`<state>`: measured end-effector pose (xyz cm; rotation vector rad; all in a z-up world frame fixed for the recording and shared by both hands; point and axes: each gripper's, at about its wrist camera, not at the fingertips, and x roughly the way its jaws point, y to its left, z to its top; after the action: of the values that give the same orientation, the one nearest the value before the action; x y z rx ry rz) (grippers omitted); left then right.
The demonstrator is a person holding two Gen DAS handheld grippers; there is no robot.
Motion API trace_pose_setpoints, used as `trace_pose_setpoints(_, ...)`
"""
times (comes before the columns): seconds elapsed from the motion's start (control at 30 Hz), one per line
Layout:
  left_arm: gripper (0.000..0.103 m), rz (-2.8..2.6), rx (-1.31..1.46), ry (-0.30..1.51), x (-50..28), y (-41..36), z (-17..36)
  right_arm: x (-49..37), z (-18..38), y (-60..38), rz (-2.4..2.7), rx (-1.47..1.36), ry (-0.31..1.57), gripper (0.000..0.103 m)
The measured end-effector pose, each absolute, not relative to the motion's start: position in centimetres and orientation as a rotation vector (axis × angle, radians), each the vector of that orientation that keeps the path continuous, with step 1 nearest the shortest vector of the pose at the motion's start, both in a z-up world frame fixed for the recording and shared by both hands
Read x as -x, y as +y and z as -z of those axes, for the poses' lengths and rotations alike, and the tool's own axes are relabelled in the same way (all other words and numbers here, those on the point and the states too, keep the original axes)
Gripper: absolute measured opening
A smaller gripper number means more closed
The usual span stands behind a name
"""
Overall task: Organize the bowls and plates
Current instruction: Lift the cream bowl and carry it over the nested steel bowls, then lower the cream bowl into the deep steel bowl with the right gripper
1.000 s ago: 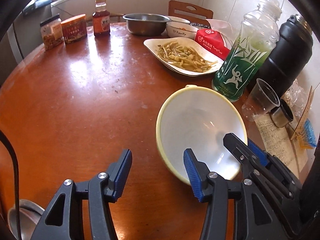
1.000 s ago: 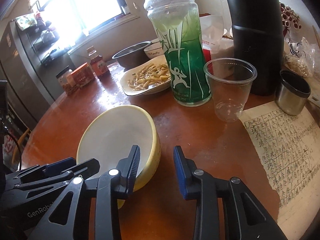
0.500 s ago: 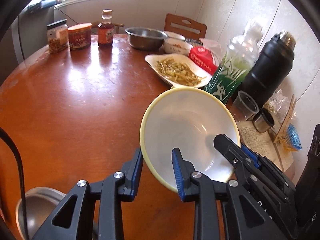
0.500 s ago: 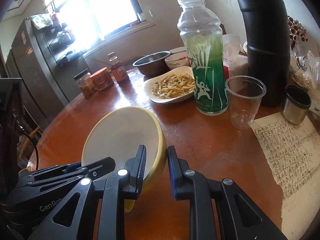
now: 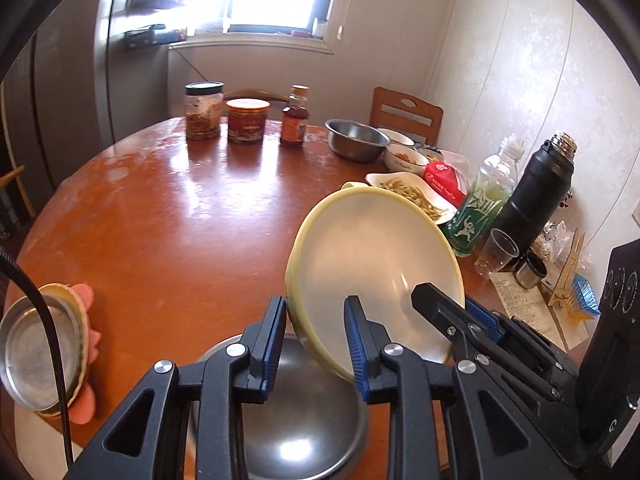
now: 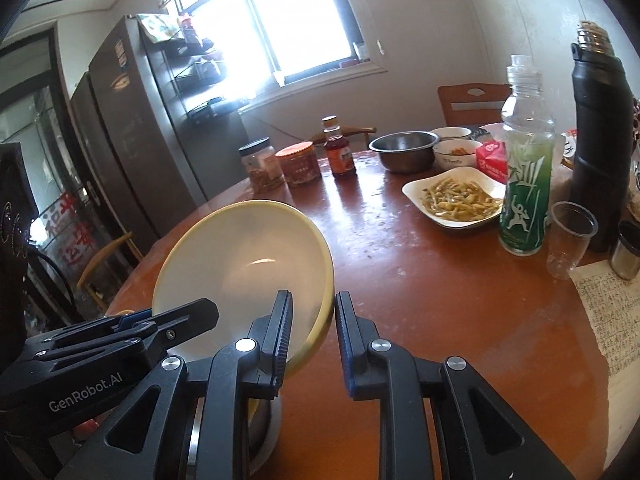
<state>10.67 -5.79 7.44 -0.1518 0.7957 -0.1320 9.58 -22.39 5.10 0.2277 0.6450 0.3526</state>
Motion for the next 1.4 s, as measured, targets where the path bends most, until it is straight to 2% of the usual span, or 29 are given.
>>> trace_pose_setpoints(0.37, 0.030, 0.112, 0.166, 0.782, -7.6, -1.4, -6.2, -7.2, -4.6, -17.1, -0.398, -0.152, 0.662, 0.023)
trace_pose_setpoints(0.73, 0.029, 0.106, 0.145, 0.813, -7.2, -1.2, -3.7, -6.6, -2.6, -15.8, -0.373, -0.076, 0.698, 0.023)
trace_pose_setpoints(1.4, 0.030, 0.098, 0.100, 0.801, -7.1, -2.1, -3.0, -6.0, -1.7, -15.8, -0.352, -0.055, 0.698, 0.024)
